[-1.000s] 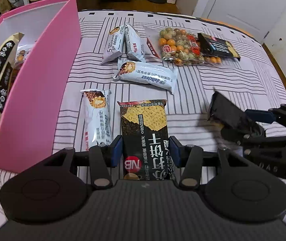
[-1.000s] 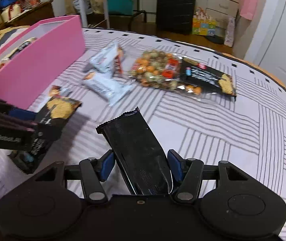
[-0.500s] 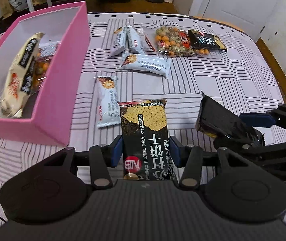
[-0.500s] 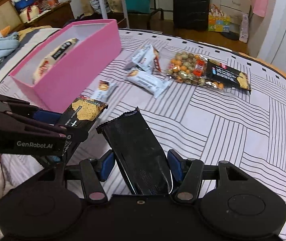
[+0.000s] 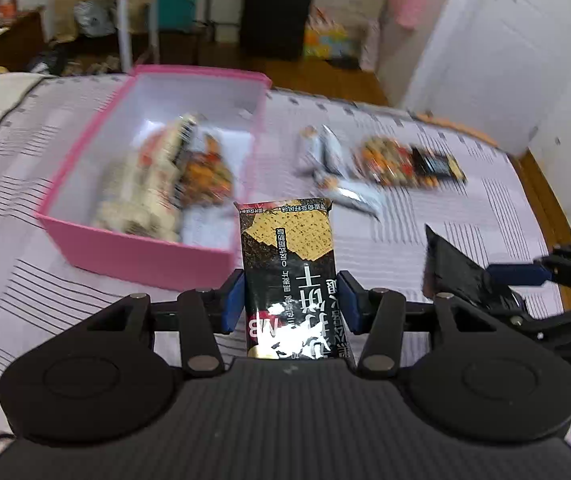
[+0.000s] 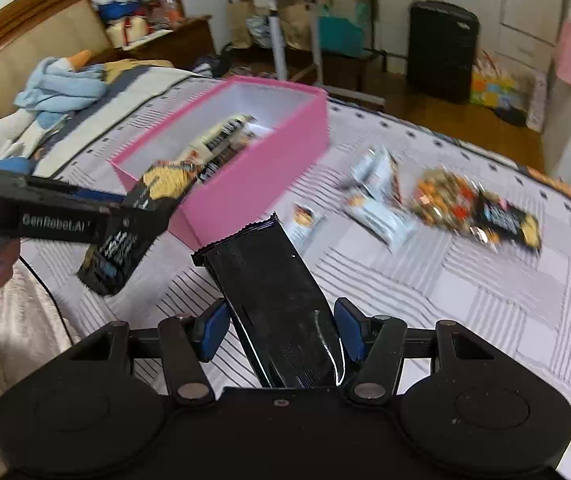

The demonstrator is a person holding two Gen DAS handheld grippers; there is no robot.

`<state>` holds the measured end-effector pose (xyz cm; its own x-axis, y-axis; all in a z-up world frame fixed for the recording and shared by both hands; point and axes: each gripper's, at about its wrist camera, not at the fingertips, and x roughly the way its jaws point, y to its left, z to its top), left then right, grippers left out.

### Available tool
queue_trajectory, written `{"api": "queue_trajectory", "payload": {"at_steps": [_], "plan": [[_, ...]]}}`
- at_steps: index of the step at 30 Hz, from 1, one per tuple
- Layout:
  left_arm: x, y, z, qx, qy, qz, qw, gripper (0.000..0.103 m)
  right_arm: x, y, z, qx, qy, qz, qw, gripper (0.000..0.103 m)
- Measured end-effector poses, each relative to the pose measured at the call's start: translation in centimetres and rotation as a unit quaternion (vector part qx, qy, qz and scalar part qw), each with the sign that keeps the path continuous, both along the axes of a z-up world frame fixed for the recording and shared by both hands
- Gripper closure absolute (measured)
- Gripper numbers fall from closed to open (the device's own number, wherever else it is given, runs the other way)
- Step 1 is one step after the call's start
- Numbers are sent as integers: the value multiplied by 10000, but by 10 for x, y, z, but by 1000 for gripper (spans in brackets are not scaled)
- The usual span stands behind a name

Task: Organize snacks
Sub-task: 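Carry the cracker pack and black bar over the pink box with both grippers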

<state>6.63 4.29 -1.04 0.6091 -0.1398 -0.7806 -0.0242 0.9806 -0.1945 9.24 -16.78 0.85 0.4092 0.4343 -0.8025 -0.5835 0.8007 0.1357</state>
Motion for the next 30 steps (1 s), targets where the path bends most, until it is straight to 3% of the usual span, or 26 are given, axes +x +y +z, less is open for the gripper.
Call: {"api": "queue_trajectory", "payload": {"at_steps": [7,13,23,30], "plan": [[7,51,26,152,-347,484,9981,55,18,50,20,53,-332,592,9977,40],[36,88,28,394,-442,796,9951,55,57,97,24,178,-566,881,9943,40],[106,140,-15,220,-90,1328,9909,55,108,178,-5,-188,-934,1534,9836,40],[119,162,-46,91,-36,1460,9892,55,115,215,-34,-421,-1045,1945,9744,40]]}}
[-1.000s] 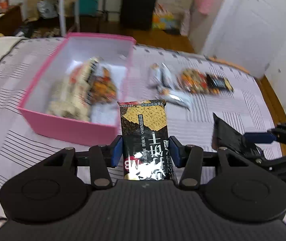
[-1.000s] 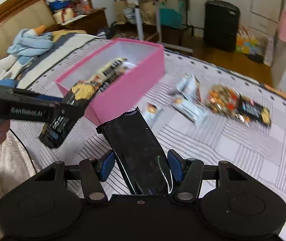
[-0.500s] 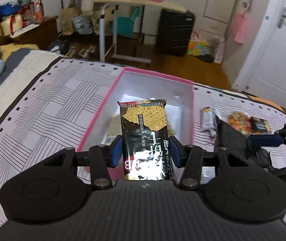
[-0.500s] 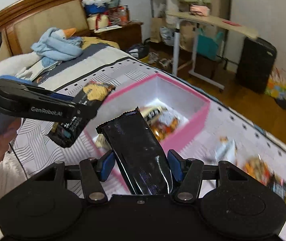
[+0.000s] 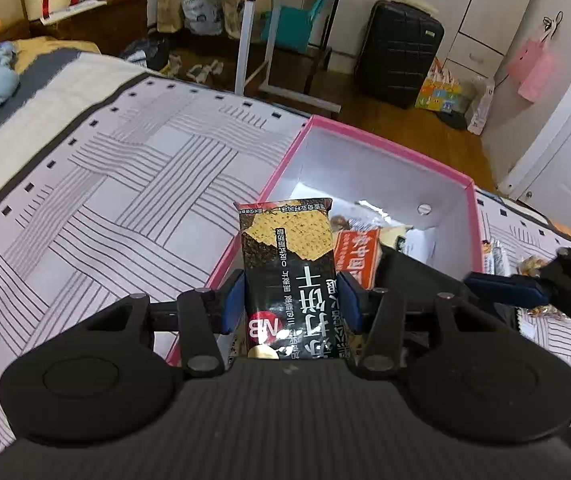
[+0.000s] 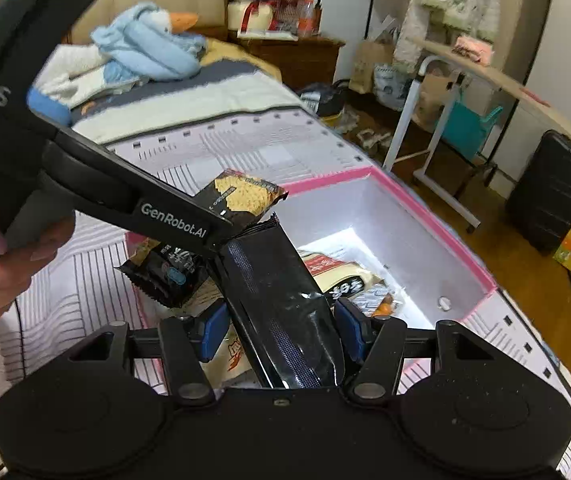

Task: Organize snacks
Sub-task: 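Carry the cracker pack and black bar over the pink box with both grippers, then open both grippers to drop the cracker pack and black bar into the box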

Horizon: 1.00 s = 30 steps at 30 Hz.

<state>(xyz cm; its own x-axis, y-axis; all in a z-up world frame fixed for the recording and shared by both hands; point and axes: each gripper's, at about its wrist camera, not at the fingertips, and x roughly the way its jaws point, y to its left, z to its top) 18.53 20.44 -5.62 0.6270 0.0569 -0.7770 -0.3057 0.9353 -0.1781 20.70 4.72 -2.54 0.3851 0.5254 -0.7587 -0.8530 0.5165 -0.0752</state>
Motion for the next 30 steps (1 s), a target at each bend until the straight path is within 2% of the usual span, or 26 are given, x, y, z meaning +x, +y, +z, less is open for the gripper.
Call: {"api": "queue_trajectory", "payload": {"at_steps": [6,9,11,13,17,22,25,30], "plan": [[0,0,-18,183,-35,-130,9997,48,10,4,-32,-195,500,-181,9984,41],[-2,-2,-22,206,-103,-242,9994,47,12,1,-36,-120,681,-289,9972,41],[-4,-2,-24,199,-143,-249,9994,45,12,-2,-34,-96,783,-408,9961,37],[-7,-3,-23,124,-151,-301,9994,45,12,-11,-28,23,905,-464,9948,34],[-18,-7,-11,130,-263,-438,9986,45,2,-41,-2,476,754,-569,9944,31],[-35,-20,15,43,-487,-749,9960,45,-15,-95,42,874,135,-926,9918,31],[-43,-40,30,131,-588,-1020,9930,45,-21,-129,64,1042,-68,-1195,9873,31],[-52,-75,47,69,-616,-1493,9868,45,-19,-164,83,1173,-16,-1537,9811,32]]}}
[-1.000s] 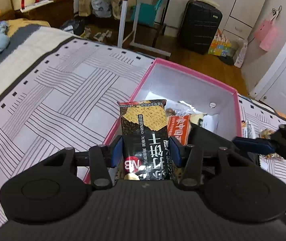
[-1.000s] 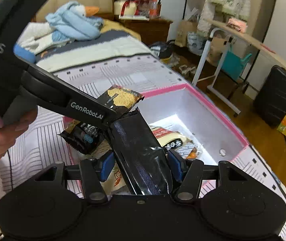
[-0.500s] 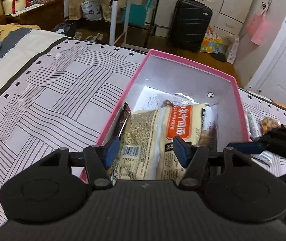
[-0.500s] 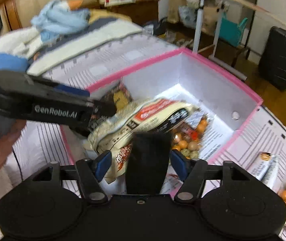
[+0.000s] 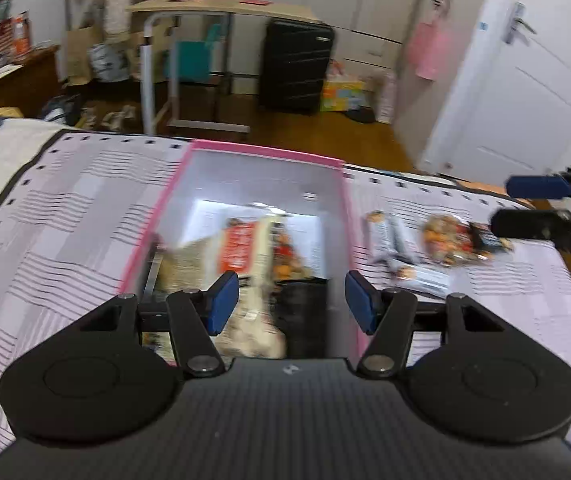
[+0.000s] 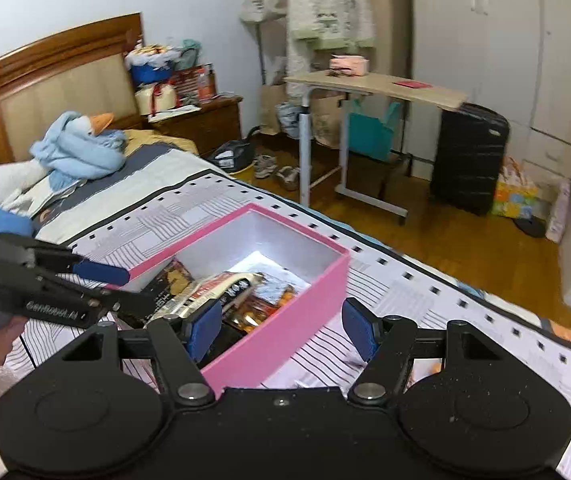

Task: Organize snacks
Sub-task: 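Open both grippers to drop the cracker pack and black bar into the box, then grasp a white wafer bar with the left gripper while the right gripper grasps another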

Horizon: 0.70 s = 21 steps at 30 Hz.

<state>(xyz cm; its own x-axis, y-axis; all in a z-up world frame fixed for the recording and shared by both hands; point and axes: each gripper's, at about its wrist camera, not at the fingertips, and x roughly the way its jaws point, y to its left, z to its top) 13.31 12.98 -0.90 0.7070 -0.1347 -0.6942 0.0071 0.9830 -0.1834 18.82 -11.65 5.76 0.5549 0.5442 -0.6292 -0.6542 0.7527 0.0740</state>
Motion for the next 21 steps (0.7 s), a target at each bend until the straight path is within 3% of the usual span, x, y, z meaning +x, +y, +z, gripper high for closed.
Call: {"api": "queue_trajectory", "payload": {"at_steps": [5,12,18,21], "plan": [[-1,-39,13,1,70,-446,9990,45,3,-15,-8,-187,112,-181,9996,32],[17,-92,2,-64,628,-686,9956,47,22,-31,-38,-578,323,-28,9978,54],[33,-127,-21,174,958,-683,9929,49,45,-50,-74,-273,487,235,9982,54],[42,-136,-41,147,1183,-357,9922,49,60,-54,-96,-230,717,242,9969,54]]}}
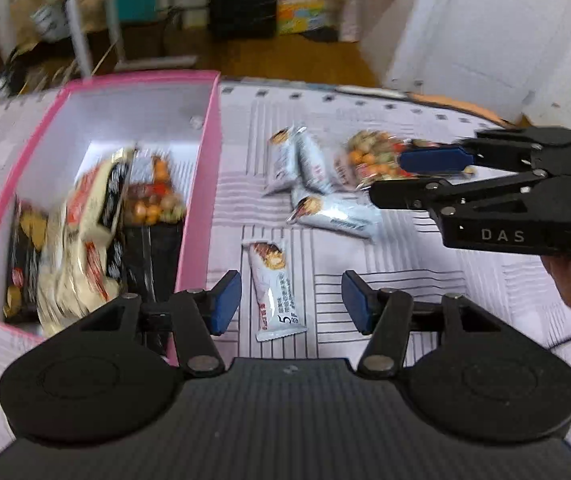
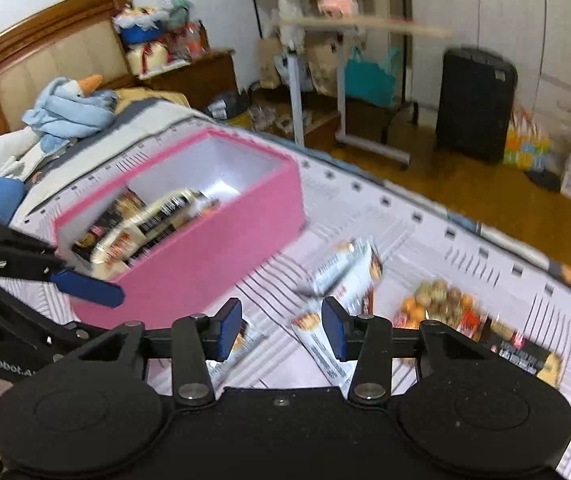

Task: Organize snacks
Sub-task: 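Grasp a white wafer bar with the left gripper while the right gripper grasps another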

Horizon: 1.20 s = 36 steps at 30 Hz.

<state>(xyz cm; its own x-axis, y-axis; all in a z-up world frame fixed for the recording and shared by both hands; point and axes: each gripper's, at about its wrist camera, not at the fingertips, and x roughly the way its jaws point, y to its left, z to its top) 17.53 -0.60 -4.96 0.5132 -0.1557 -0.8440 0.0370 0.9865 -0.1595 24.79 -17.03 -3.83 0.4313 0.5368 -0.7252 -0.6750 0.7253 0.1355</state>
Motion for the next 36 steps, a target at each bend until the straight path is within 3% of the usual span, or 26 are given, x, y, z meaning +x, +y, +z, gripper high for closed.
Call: {"api": "queue_trajectory", "payload": {"at_steps": [6,13,18,22,27,28,29,30,31,36], "plan": [[9,-24,-42,206,211,29,9996,49,18,5,-38,-427,-23,355,9985,54],[8,-35,-77,703,-182,355,9967,49,28,11,-74,-717,-36,777,9944,54],[15,-31,-97,878,-126,467,9950,48,39,17,-87,-902,-84,793,9927,54],[18,-29,-110,797,18,406,9960,48,45,19,-99,-999,-39,821,9916,53],[20,-28,-114,664,-190,427,9967,49,44,19,-108,-954,-107,675,9931,54],[21,-27,-114,600,-217,464,9969,53,42,19,-108,-965,-147,619,9933,58],[23,-26,-114,554,-234,487,9970,66,40,20,-107,-986,-173,554,9934,59],[24,-25,-113,554,-233,493,9970,73,37,20,-106,-997,-182,476,9937,64],[25,-24,-112,545,-221,484,9971,74,34,19,-105,-976,-174,403,9943,69],[23,-17,-107,221,-12,475,9986,77,14,16,-101,-1075,-34,-121,9941,71]]}}
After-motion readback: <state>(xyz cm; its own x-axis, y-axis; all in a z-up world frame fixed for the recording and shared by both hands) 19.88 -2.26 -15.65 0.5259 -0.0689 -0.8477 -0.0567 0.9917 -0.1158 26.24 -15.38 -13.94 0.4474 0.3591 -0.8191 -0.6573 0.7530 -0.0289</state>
